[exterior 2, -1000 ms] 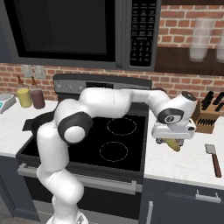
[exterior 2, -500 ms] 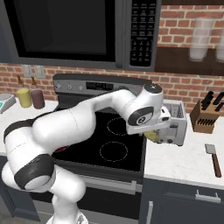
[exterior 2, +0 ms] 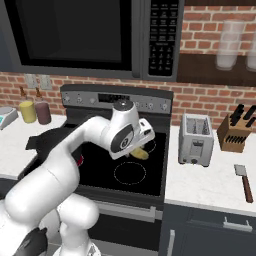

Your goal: Put the potato and garlic in the pot. Retrieve the spatula and lightly stir the vegetables in the pot.

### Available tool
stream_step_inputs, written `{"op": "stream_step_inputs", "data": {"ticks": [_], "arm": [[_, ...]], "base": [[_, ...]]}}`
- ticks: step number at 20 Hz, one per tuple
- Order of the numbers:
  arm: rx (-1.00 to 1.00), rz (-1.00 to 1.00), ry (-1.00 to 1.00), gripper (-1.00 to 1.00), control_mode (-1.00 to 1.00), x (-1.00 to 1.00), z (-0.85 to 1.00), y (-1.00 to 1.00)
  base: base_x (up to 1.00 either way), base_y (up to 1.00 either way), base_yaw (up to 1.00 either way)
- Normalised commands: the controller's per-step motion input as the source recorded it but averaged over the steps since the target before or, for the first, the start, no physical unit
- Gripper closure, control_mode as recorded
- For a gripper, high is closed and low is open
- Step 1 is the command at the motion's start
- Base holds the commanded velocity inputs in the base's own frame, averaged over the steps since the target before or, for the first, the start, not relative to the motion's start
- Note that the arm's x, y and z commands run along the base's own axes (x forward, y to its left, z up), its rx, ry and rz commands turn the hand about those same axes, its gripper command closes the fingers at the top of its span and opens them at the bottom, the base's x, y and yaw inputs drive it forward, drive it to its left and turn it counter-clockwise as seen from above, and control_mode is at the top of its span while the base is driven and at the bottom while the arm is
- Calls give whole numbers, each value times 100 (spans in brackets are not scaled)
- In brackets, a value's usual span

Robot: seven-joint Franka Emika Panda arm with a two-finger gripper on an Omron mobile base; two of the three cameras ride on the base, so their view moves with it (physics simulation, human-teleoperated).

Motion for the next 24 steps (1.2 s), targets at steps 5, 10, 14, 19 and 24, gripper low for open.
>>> {"op": "stream_step_inputs", "data": {"ticks": [5,10,14,19,24], "arm": [[0,26,10,100,-100,5,60,100],[0,32,13,100,-100,21,40,100],[-2,33,5,100,-100,14,13,100],[-8,26,9,100,-100,8,0,100],[-5,13,10,100,-100,5,-9,91]], "base": [[0,0,0],[0,0,0],[0,0,0],[0,0,0],[0,0,0]]}}
